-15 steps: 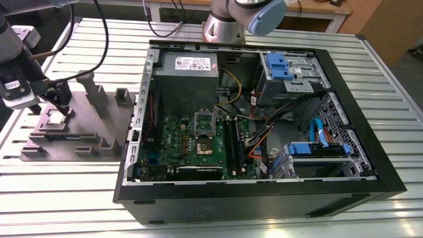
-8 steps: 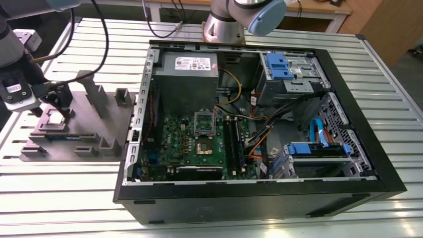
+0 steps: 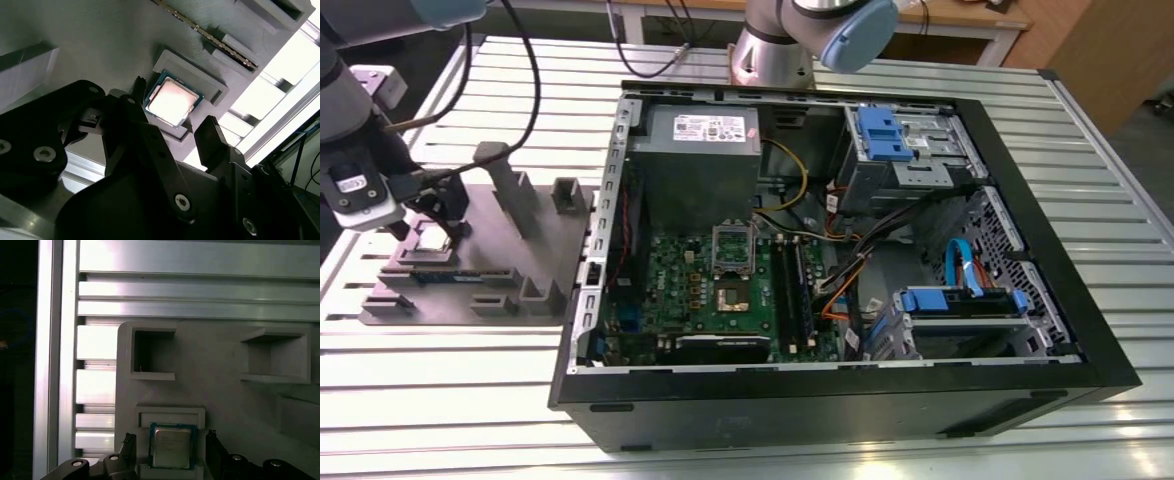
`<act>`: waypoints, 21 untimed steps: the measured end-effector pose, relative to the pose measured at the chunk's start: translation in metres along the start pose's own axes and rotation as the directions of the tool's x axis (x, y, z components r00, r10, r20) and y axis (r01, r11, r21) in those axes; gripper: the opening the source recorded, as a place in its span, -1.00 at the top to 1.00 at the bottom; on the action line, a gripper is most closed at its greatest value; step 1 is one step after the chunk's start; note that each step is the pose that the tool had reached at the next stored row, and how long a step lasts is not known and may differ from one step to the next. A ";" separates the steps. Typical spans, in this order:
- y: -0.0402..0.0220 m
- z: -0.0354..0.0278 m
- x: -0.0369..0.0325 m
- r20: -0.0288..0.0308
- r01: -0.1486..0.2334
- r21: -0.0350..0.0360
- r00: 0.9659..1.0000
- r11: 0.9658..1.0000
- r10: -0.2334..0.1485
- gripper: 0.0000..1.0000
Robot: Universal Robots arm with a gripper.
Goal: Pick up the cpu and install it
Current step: 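Pick up the cpu and move it towards the insertion slot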
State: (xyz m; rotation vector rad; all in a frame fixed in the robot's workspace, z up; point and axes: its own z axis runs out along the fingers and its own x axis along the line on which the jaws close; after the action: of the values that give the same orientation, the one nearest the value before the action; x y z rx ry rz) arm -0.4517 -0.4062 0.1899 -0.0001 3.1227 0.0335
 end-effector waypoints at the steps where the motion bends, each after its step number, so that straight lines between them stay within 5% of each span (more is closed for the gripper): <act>1: 0.0000 0.0005 0.0000 0.000 0.000 0.000 1.000 1.000 0.000 -0.32; 21: -0.0027 0.0091 0.0007 0.000 0.000 0.000 1.000 1.000 0.000 -0.32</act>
State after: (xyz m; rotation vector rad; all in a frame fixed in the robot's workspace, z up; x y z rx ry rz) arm -0.4522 -0.4087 0.1807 -0.0001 3.1224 0.0334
